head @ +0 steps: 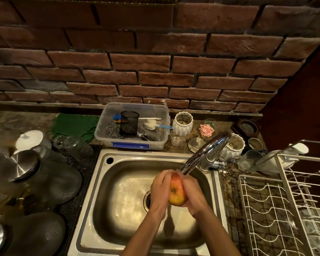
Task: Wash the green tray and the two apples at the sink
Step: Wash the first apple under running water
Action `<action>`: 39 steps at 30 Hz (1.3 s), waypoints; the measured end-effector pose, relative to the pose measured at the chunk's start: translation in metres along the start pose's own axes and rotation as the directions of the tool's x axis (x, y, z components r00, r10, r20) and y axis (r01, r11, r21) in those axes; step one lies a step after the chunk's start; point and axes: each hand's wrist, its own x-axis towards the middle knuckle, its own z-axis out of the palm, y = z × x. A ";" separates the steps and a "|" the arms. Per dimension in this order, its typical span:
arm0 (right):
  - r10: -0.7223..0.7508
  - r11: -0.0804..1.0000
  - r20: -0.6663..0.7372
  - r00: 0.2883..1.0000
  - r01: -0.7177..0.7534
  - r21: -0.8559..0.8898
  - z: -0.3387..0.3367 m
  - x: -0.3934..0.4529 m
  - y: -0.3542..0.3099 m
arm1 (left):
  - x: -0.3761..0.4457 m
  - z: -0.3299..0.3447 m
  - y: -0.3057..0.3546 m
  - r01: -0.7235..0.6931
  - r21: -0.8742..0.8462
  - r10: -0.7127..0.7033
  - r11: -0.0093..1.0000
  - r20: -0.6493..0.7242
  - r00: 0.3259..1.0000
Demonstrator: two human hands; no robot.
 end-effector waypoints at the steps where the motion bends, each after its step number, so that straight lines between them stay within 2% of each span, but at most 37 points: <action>1: -0.077 0.995 -0.043 0.996 0.074 -0.068 0.003 0.000 0.003 | 0.001 0.001 0.000 0.040 -0.051 -0.041 0.998 -0.020 0.999; 3: -0.230 0.964 -0.102 0.968 0.212 -0.163 0.006 -0.003 0.008 | 0.004 0.003 0.000 0.134 -0.147 -0.139 0.980 -0.027 0.990; 6: -0.399 0.882 -0.040 0.916 0.371 -0.289 0.004 -0.007 0.011 | 0.009 0.005 0.000 0.282 -0.314 -0.287 0.907 0.031 0.957; 8: -0.440 0.840 0.000 0.898 0.411 -0.354 0.004 -0.008 0.015 | 0.011 0.003 0.000 0.329 -0.367 -0.336 0.870 0.046 0.941; 10: -0.433 0.845 -0.022 0.901 0.398 -0.358 0.004 -0.009 0.023 | 0.012 0.004 0.002 0.345 -0.388 -0.350 0.854 0.062 0.935; 14: -0.448 0.879 -0.134 0.884 0.409 -0.245 0.002 -0.007 0.029 | 0.005 0.012 0.010 0.335 -0.419 -0.318 0.844 0.112 0.941; 19: -0.438 0.896 -0.230 0.869 0.443 -0.030 -0.002 -0.001 0.023 | -0.008 0.004 0.011 0.340 -0.425 -0.224 0.839 0.300 0.927; 21: -0.411 0.908 -0.152 0.899 0.419 0.020 -0.012 0.006 0.022 | -0.010 -0.001 0.012 0.330 -0.385 -0.202 0.862 0.337 0.920; 23: -0.383 0.923 -0.004 0.924 0.382 0.044 -0.022 0.015 0.016 | -0.010 -0.005 0.015 0.268 -0.310 -0.155 0.912 0.344 0.926; 25: -0.345 0.938 0.117 0.931 0.345 0.023 -0.027 0.021 0.008 | -0.009 -0.008 0.019 0.202 -0.217 -0.111 0.955 0.368 0.923; 27: -0.296 0.954 0.172 0.940 0.301 -0.003 -0.029 0.024 0.000 | -0.008 -0.009 0.022 0.173 -0.146 -0.106 0.974 0.381 0.918; 30: -0.216 0.973 0.115 0.970 0.223 -0.051 -0.025 0.024 -0.005 | -0.005 -0.006 0.020 0.197 -0.136 -0.139 0.971 0.349 0.927; 32: -0.163 0.987 -0.025 0.986 0.163 -0.004 -0.014 0.021 -0.001 | -0.004 0.002 0.012 0.184 -0.146 -0.138 0.972 0.282 0.949; 35: -0.115 0.973 -0.252 0.961 0.160 0.167 0.004 0.011 0.009 | -0.004 0.015 -0.004 0.179 -0.278 -0.142 0.944 0.149 0.979; 37: -0.150 0.959 -0.276 0.949 0.207 0.192 0.013 0.004 0.014 | -0.006 0.020 -0.010 0.111 -0.321 -0.100 0.941 0.051 0.994; 39: -0.273 0.953 -0.255 0.928 0.297 0.057 0.019 -0.002 0.020 | -0.006 0.021 -0.012 0.079 -0.390 -0.090 0.917 -0.011 0.996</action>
